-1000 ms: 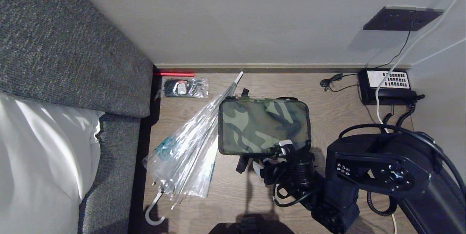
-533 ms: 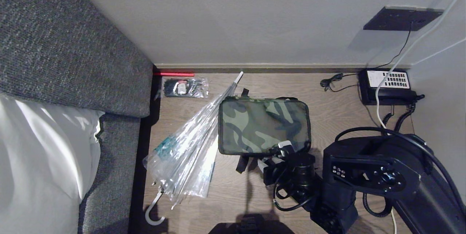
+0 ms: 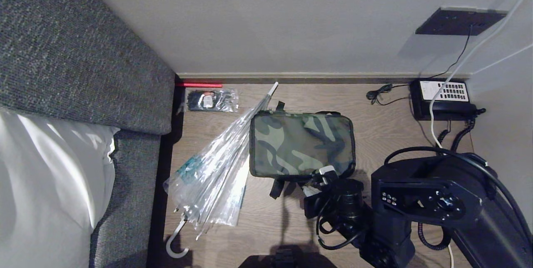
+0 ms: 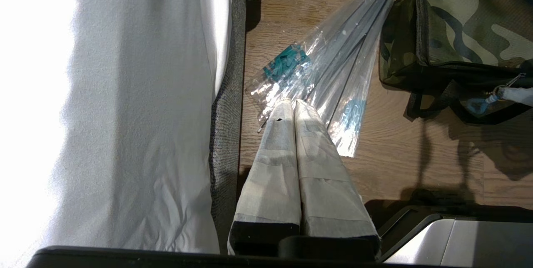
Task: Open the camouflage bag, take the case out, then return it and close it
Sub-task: Open the top of the storage box
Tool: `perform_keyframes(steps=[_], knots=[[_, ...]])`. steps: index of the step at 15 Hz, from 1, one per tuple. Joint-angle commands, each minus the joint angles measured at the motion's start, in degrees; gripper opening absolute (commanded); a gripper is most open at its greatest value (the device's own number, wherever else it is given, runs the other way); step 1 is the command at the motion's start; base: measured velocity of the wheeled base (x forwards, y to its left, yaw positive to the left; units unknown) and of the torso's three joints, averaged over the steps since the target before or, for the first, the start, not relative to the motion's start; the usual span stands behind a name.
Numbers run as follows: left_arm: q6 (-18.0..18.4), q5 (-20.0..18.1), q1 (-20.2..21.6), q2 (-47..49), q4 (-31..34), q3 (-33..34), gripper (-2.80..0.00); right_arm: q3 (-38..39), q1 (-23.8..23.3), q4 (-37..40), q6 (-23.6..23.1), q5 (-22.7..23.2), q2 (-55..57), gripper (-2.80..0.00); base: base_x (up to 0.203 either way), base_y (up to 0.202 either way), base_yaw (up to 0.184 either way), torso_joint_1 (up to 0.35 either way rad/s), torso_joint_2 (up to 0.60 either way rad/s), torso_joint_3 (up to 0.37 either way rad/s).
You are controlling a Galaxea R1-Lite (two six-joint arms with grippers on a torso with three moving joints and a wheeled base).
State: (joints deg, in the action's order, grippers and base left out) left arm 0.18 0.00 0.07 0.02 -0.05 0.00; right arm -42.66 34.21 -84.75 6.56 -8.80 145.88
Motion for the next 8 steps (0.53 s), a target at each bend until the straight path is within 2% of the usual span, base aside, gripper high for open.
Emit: perform_keyframes(steps=[1, 5, 8], knots=[[0.0, 0.0, 0.0, 0.0, 0.0, 0.0, -2.8, 1.6, 0.0, -0.2, 0.0, 0.0, -1.8, -2.8, 0.0, 0.0, 0.0, 0.0, 0.0, 0.0], [0.0, 0.0, 0.0, 0.0, 0.0, 0.0, -2.8, 2.6, -1.3, 2.7, -2.6, 0.0, -4.1, -2.8, 0.0, 0.0, 0.0, 0.0, 0.0, 0.0], [0.0, 0.0, 0.0, 0.0, 0.0, 0.0, -2.8, 2.7, -3.5, 4.8, -2.8, 0.2, -6.3, -2.8, 0.0, 0.0, 0.0, 0.0, 0.0, 0.0]])
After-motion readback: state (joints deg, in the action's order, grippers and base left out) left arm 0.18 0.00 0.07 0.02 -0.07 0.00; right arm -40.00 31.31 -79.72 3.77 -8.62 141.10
